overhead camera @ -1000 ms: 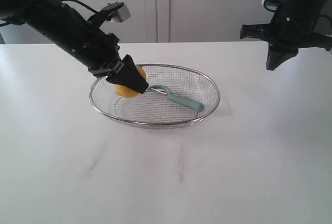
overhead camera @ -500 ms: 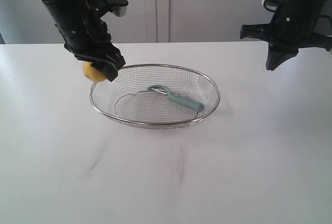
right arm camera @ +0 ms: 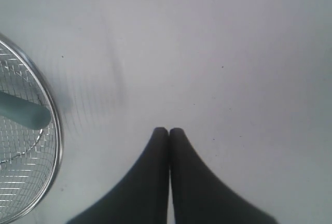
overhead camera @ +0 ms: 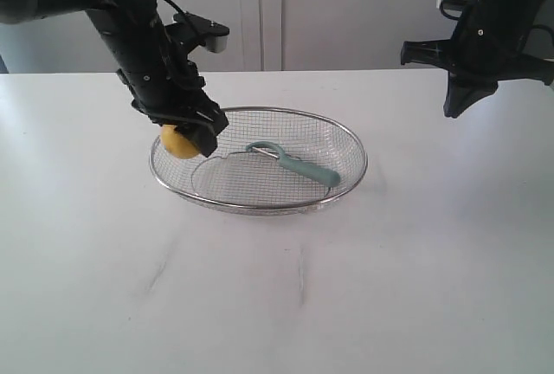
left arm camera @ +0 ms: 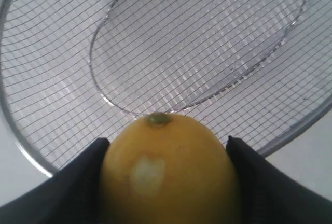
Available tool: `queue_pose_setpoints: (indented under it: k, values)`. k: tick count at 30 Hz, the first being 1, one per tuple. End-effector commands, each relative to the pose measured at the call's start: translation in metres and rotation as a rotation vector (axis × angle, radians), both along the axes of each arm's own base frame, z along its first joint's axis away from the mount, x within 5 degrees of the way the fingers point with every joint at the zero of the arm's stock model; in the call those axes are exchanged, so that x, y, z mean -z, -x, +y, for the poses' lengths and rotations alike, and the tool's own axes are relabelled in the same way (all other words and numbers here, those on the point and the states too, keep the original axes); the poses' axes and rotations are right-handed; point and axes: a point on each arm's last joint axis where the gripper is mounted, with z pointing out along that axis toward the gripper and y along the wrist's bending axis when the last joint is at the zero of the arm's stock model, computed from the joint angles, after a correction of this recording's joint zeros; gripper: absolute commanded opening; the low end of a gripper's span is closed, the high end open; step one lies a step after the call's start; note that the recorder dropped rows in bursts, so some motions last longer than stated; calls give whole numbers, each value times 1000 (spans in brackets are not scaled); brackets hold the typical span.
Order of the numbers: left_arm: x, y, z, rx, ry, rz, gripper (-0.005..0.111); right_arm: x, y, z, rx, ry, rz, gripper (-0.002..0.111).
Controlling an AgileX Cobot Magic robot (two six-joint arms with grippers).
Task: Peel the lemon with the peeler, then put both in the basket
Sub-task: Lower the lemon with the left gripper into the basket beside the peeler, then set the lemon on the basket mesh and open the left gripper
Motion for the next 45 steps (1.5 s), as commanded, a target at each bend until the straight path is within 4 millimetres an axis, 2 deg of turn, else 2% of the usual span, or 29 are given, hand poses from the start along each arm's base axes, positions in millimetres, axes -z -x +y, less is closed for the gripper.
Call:
queue_pose_setpoints:
  k: [1, 4, 16, 24, 39, 42, 45]
  values:
    - [3, -10, 7, -19, 131, 52, 0, -6, 0, -4, 8, 5, -16, 0]
    - [9, -21, 16, -62, 153, 47, 0, -6, 0, -4, 8, 5, -16, 0]
    - [51, -51, 5, -50, 209, -73, 0, -6, 0, -4, 8, 5, -16, 0]
    - [74, -55, 4, -16, 174, -45, 0, -6, 0, -4, 8, 5, -16, 0]
    - [75, -54, 4, 80, 144, -71, 0, -6, 0, -4, 8, 5, -16, 0]
    - [75, -55, 4, 81, 145, -79, 8, -6, 0, -4, 8, 5, -16, 0]
    - [75, -56, 4, 88, 144, -90, 21, -6, 0, -4, 8, 5, -16, 0]
